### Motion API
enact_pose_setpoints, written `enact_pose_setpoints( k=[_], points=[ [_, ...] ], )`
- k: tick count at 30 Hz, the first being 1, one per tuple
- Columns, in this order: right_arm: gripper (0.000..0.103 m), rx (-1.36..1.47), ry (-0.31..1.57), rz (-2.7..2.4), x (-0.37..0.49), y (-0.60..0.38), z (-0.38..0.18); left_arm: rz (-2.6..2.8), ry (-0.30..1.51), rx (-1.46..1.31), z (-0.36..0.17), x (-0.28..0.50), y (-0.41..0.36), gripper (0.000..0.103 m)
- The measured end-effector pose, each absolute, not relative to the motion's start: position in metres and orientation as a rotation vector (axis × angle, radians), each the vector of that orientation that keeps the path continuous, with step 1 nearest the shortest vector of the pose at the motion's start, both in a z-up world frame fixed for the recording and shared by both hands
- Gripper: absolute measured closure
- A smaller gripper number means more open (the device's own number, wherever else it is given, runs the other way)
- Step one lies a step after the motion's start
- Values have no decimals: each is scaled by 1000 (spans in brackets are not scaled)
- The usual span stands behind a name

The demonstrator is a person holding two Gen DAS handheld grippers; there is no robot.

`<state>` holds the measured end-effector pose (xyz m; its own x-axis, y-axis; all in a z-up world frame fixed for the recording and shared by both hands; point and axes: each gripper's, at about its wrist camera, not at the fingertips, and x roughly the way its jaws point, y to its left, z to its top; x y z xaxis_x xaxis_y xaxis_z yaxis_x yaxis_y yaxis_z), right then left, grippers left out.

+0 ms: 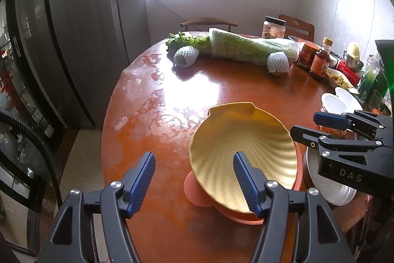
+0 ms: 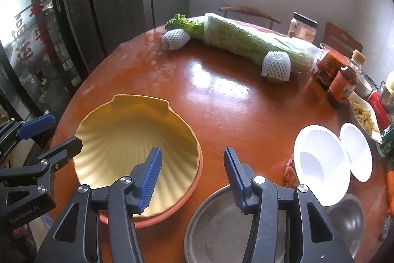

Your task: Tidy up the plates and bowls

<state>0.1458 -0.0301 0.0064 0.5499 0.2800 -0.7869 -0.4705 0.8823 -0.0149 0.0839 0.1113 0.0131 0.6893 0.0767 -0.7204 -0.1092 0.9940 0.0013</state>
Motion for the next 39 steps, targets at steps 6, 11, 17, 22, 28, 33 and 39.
enact_pose_setpoints(
  k=[6,11,17,22,28,33,39],
  points=[
    [47,-230,858,432,137,-38,17,95,774,-38,22,75,107,36],
    [45,-214,832,423,127,-46,27,87,759,-26,27,70,101,35],
    [43,-195,805,406,109,-61,38,61,738,-19,34,66,89,34],
    [41,-179,779,388,91,-77,45,29,728,-1,37,62,73,34],
    [37,-163,763,368,72,-96,50,-11,719,23,40,57,53,33],
    [37,-145,760,346,55,-114,49,-49,725,35,39,54,37,33],
    [37,-132,775,325,33,-133,40,-98,753,46,31,55,18,33]
  ],
)
